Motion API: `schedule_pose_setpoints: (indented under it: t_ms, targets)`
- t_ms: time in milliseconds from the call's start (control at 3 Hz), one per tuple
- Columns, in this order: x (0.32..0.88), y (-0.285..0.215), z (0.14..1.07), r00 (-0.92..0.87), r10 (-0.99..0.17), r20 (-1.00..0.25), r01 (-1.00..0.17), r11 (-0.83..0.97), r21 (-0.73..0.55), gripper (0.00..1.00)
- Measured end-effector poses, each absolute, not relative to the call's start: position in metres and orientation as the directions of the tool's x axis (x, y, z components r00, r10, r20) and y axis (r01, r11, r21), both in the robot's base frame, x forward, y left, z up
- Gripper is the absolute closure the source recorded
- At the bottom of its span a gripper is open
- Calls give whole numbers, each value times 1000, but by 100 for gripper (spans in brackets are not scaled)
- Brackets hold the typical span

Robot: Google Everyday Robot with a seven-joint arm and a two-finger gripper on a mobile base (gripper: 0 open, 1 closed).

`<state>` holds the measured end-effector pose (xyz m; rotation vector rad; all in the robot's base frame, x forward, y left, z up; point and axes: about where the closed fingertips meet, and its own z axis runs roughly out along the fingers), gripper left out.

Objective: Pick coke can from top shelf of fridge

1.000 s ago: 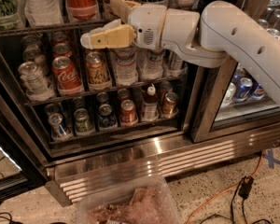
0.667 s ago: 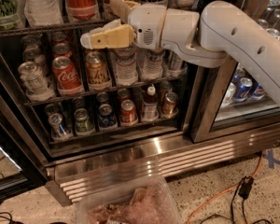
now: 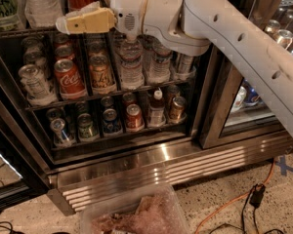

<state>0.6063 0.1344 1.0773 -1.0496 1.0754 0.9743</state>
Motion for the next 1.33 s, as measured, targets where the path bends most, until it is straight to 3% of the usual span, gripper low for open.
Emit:
schedule_pose_setpoints:
  t_ms: [667,1333]
  targets:
    - [613,130,1072,177,119,-977,-952,272,-139,0]
    - [629,114,1079,196,139,-971,-880,462,-111,0]
